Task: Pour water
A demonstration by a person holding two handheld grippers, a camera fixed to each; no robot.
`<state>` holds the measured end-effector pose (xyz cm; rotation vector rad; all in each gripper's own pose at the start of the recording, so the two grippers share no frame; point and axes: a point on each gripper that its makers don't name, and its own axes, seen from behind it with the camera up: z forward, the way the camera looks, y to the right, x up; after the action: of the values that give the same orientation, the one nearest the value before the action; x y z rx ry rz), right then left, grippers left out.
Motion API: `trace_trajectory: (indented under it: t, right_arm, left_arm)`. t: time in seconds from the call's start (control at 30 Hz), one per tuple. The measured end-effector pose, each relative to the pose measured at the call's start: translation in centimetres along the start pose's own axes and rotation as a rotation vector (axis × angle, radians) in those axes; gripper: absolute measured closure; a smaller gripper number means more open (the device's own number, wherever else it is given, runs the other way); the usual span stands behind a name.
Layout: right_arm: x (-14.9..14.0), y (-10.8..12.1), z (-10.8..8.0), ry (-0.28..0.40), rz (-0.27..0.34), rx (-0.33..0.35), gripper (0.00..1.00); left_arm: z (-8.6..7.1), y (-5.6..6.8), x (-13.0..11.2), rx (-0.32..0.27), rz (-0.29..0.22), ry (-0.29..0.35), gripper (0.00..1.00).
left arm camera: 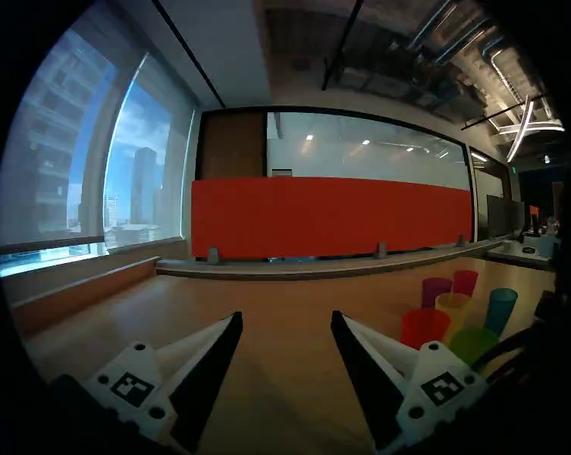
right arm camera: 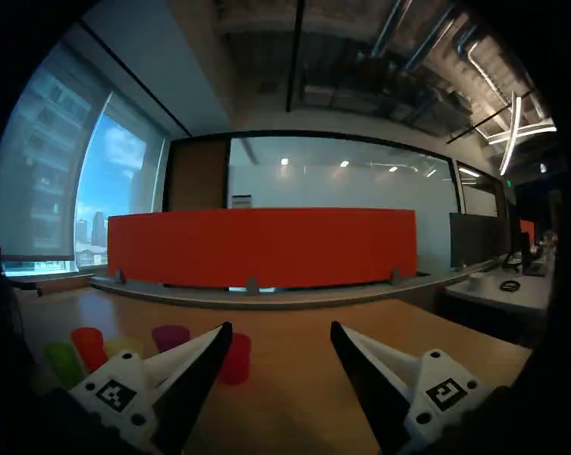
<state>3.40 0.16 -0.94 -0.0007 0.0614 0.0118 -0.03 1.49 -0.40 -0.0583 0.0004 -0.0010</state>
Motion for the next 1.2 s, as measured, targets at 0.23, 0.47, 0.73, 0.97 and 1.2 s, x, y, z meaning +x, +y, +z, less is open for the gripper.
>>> trace_trajectory:
  t: [0.23,0.47,0.73,0.97,1.2]
  right_arm:
    - [-1.8,-0.1,0.3,-0.022,0.004,0.006,0.00]
    - [-2.7,-0.2,0.6,-0.038,0.018,0.014,0.00]
    - [-3.3,-0.3,0.7,-0.052,0.003,0.013,0.00]
    - [-3.4,-0.4,0.7,-0.060,-0.012,0.013,0.00]
    - [-3.3,-0.6,0.6,-0.061,-0.012,0.020,0.00]
  left_arm:
    - [0.0,0.0,0.0,0.000,0.000,0.000,0.14]
    - [0.0,0.0,0.0,0.000,0.000,0.000,0.14]
    - [0.0,0.0,0.0,0.000,0.000,0.000,0.14]
    - [0.0,0.0,0.0,0.000,0.000,0.000,0.14]
    - [0.0,0.0,0.0,0.000,0.000,0.000,0.14]
